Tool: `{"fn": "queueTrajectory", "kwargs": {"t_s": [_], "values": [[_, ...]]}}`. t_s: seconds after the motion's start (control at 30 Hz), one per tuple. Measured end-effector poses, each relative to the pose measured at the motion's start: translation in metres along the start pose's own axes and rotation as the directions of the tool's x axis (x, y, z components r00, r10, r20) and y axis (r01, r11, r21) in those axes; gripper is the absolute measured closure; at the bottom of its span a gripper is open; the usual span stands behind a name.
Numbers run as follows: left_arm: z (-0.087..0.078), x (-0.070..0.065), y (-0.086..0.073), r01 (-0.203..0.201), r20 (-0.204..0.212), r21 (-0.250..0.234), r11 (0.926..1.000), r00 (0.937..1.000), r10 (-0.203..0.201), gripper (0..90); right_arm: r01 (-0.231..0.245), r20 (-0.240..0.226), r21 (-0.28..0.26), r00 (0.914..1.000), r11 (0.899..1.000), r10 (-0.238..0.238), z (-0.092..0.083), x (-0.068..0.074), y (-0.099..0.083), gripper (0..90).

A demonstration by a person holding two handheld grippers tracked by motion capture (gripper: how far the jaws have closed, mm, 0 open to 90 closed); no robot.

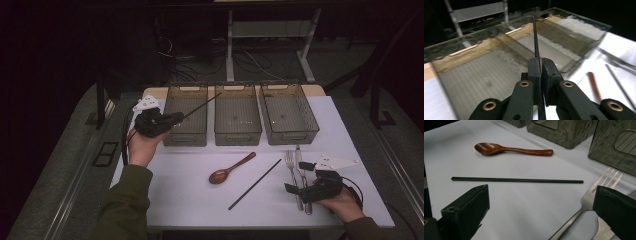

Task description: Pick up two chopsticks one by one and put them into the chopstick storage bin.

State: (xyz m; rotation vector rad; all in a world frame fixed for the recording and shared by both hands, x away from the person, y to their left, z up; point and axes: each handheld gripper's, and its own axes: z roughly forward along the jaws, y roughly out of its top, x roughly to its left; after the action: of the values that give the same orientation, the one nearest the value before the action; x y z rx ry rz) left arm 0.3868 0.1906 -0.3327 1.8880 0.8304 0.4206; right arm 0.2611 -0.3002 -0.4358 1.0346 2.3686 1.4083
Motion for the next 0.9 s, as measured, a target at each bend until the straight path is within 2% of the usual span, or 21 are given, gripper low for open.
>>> {"fn": "queueTrajectory", "kwargs": {"t_s": [0.23, 0.5, 0.73, 0.9], "values": [[0.011, 0.021, 0.002, 0.038, -0.064, 0.034, 0.9987, 0.9973, -0.036, 84.7, 0.003, 0.000, -0.003, 1.0000, 1.000, -0.003, 0.000, 0.000, 0.000, 0.2], [0.024, 0.039, -0.008, 0.095, -0.123, 0.075, 0.9927, 0.9887, -0.085, 84.6, 0.002, 0.000, -0.004, 1.0000, 1.000, -0.002, 0.000, 0.000, 0.000, 0.2], [0.037, 0.049, -0.016, 0.118, -0.177, 0.135, 0.9838, 0.9798, -0.093, 84.6, 0.002, -0.001, -0.004, 1.0000, 1.000, -0.002, 0.000, -0.001, 0.000, 0.2], [0.050, 0.051, -0.021, 0.123, -0.194, 0.179, 0.9762, 0.9772, -0.087, 84.6, 0.001, -0.001, -0.003, 1.0000, 1.000, -0.001, 0.000, -0.001, 0.000, 0.2]]}}
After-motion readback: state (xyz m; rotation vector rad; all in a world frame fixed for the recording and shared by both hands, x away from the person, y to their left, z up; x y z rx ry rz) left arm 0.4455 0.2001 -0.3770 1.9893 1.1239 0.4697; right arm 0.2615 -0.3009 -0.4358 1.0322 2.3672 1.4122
